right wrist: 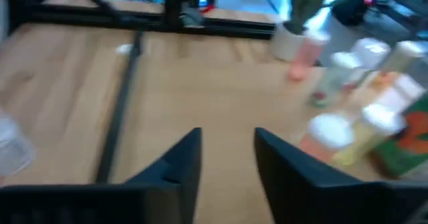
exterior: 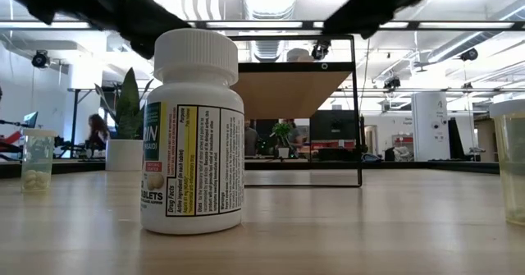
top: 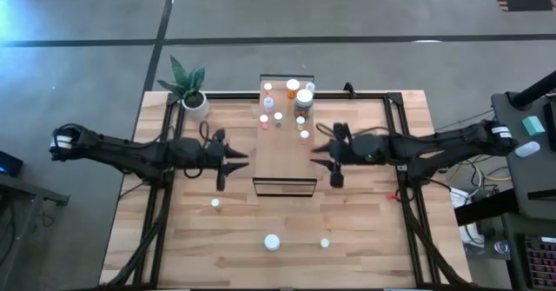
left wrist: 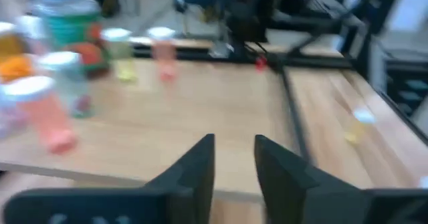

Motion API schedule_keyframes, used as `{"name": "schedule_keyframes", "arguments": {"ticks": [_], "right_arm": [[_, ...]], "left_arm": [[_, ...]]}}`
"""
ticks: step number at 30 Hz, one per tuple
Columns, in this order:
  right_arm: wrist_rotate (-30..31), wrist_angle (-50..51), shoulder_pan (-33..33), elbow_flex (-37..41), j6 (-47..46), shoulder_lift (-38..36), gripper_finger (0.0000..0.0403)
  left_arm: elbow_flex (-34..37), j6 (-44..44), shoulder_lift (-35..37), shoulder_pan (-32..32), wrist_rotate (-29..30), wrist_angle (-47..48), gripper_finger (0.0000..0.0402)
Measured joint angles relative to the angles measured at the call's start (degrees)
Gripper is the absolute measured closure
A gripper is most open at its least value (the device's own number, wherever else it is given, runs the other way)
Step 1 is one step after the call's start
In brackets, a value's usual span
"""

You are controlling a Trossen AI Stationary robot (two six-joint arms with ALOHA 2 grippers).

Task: Pick and place medicine bottles onto shelf by color
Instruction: Put the left yellow pill bottle on the shelf

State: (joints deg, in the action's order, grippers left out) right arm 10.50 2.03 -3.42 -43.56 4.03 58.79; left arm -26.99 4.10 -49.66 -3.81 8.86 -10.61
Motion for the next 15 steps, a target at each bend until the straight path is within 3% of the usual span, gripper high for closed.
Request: {"name": "schedule_keyframes", "arguments": {"ticks": [6, 11, 15], "right_arm": [[0.03, -6.96, -5.77, 7.28, 1.01, -5.20, 0.0385], [0.02, -14.22, -9.13, 13.19, 3.37, -9.03, 0.0390], [0.00, -15.23, -10.12, 16.01, 4.46, -12.14, 0.0390]], "left_arm": [[-7.96, 3.44, -2.16, -10.29, 4.82, 14.28, 0.0381], [-17.87, 17.33, -7.49, -18.41, 13.14, 36.52, 0.0396], [-24.84, 36.17, -13.12, -23.01, 13.85, 53.29, 0.0380]]}}
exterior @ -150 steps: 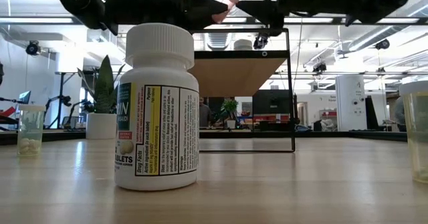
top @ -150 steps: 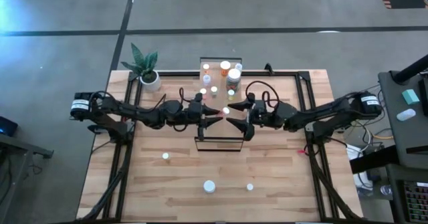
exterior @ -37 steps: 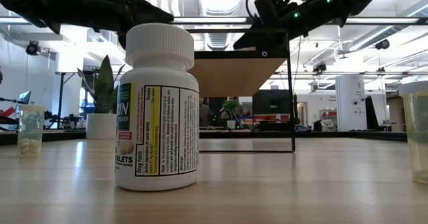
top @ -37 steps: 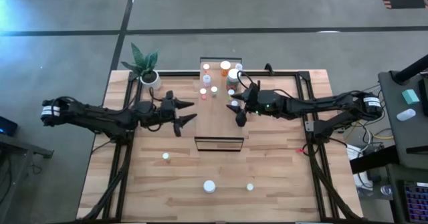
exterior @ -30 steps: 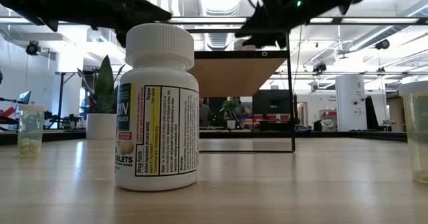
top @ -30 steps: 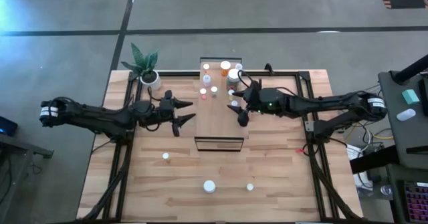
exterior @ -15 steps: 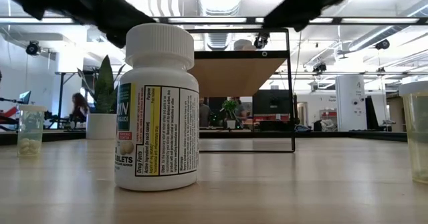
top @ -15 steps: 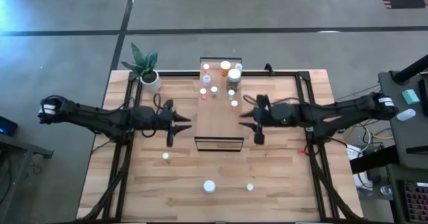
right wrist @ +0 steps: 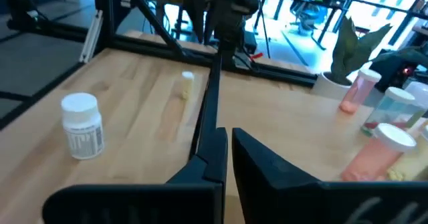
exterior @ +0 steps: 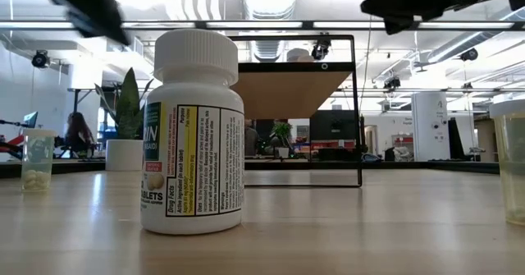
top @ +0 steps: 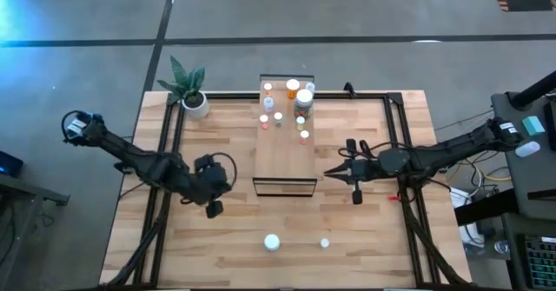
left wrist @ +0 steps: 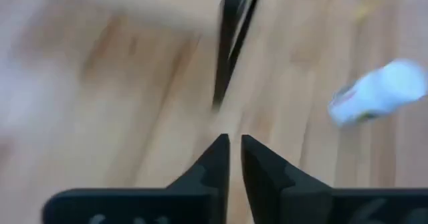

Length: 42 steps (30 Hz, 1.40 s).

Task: Pick and place medicine bottles onto shelf by color
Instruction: Put the left yellow pill bottle on the shelf

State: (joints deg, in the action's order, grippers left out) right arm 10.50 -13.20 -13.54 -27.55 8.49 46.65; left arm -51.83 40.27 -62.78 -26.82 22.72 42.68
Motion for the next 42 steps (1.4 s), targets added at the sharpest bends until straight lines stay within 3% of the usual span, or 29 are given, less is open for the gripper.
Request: {"name": "schedule_keyframes", "arguments": {"ticks": [3, 7, 13, 19, 24, 30, 42], "right_arm": [[0.02, 0.77, -0.21, 0.37, -1.38, -2.33, 0.0390], [-0.24, 0.95, -0.40, 0.85, -1.13, -3.34, 0.0390], [-0.42, 1.52, -0.46, 1.69, 0.45, -3.40, 0.0390], [0.00, 1.58, -0.46, 1.70, 1.56, -3.40, 0.0390], [0.02, 1.54, -0.46, 1.70, 1.60, -3.40, 0.0390], [0.02, 1.30, -0.46, 1.70, 1.60, -3.40, 0.0390], [0.06, 0.93, -0.46, 1.70, 2.03, -3.38, 0.0390]], "left_arm": [[-3.54, 12.47, -4.61, -3.62, -3.38, 9.85, 0.0350], [-5.78, 21.04, -10.62, -7.66, -8.01, 16.06, 0.0295], [-6.00, 23.39, -17.20, -9.31, -8.66, 16.38, 0.0215], [-5.89, 23.94, -18.85, -8.77, -6.67, 18.81, 0.0167], [-3.61, 24.11, -17.76, -8.47, -5.23, 19.12, 0.0164], [1.72, 24.35, -15.41, -8.12, -7.41, 12.04, 0.0178], [2.68, 23.45, -14.94, -8.03, -6.98, 9.77, 0.0183]]}}
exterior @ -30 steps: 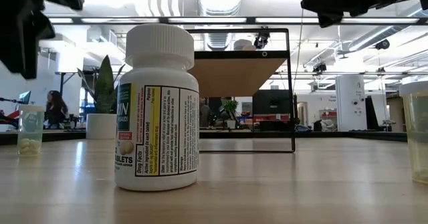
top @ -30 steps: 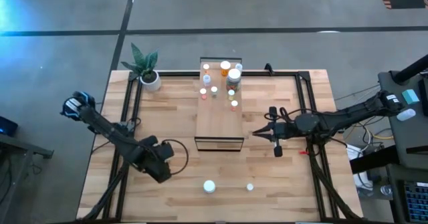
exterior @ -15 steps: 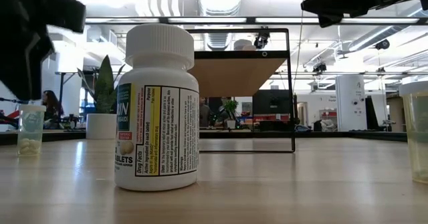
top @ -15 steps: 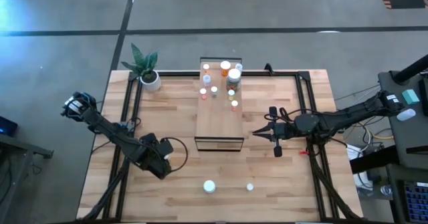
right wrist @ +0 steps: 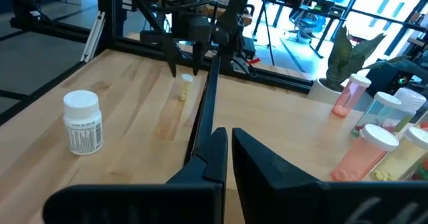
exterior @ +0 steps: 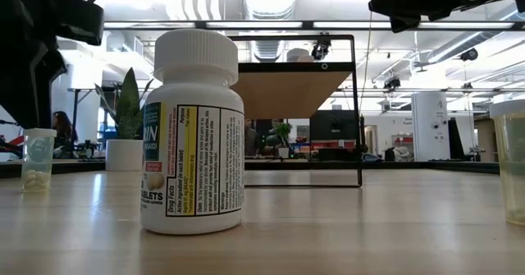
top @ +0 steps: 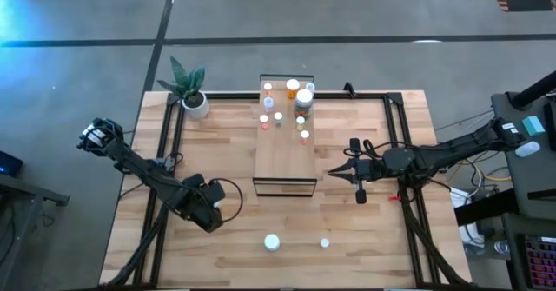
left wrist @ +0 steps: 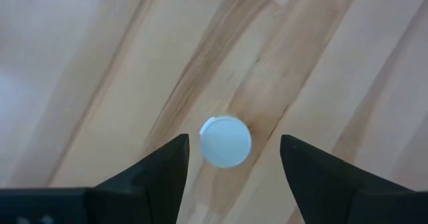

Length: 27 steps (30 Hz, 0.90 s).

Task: Pick and place medicine bottles onto shelf by color
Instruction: Put the left yellow pill bottle on the shelf

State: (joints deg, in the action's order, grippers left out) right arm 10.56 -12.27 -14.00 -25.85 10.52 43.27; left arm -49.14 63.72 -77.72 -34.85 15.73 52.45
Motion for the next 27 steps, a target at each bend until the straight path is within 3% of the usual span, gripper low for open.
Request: {"name": "schedule_keyframes", "arguments": {"ticks": [15, 27], "right_arm": [[0.01, -0.05, 0.00, 0.02, -0.02, 0.00, 0.0390], [0.02, -0.14, 0.02, 0.04, -0.50, 0.00, 0.0390]], "left_arm": [[2.90, -1.53, -0.15, 0.78, 0.82, -3.27, 0.0188], [3.03, -3.05, 0.23, 0.78, 0.82, -4.04, 0.0307]]}}
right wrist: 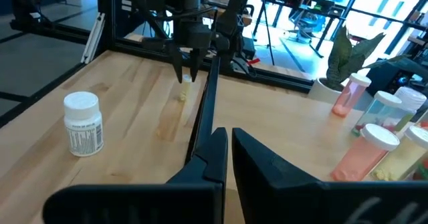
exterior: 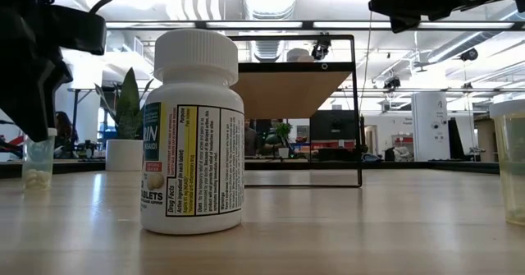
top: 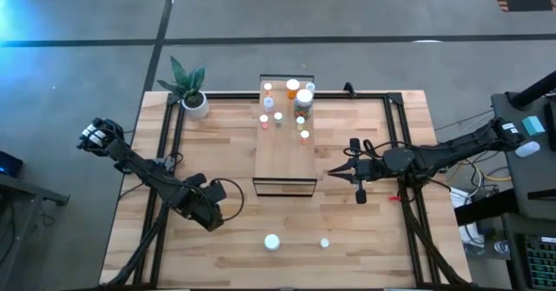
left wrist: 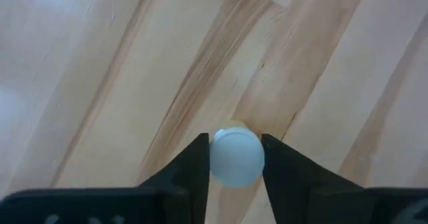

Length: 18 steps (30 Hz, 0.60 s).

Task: Pick and place medicine bottles onto shelf by color
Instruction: Put the left yellow pill bottle on the shelf

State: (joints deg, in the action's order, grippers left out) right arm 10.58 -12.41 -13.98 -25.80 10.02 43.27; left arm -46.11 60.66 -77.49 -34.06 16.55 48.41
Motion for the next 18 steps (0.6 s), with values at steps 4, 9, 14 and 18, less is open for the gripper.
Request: {"name": "schedule_keyframes", "arguments": {"ticks": [4, 9, 14, 18], "right_arm": [[0.01, 0.17, -0.01, 0.00, 0.02, 0.01, 0.0390], [0.01, 0.18, -0.01, 0.02, 0.02, 0.00, 0.0390], [0.01, 0.16, 0.00, 0.02, 0.00, 0.00, 0.0390], [0.01, 0.15, 0.00, 0.02, -0.42, 0.00, 0.0390]], "left_arm": [[-0.42, -0.06, 0.45, 0.04, -0.02, 0.50, 0.0312], [-3.98, -4.37, 2.99, 2.50, -0.18, 4.68, 0.0304], [-11.96, -14.82, 7.59, 9.35, 0.27, 12.06, 0.0303], [-20.84, -29.18, 8.75, 19.61, 0.26, 14.79, 0.0303]]}}
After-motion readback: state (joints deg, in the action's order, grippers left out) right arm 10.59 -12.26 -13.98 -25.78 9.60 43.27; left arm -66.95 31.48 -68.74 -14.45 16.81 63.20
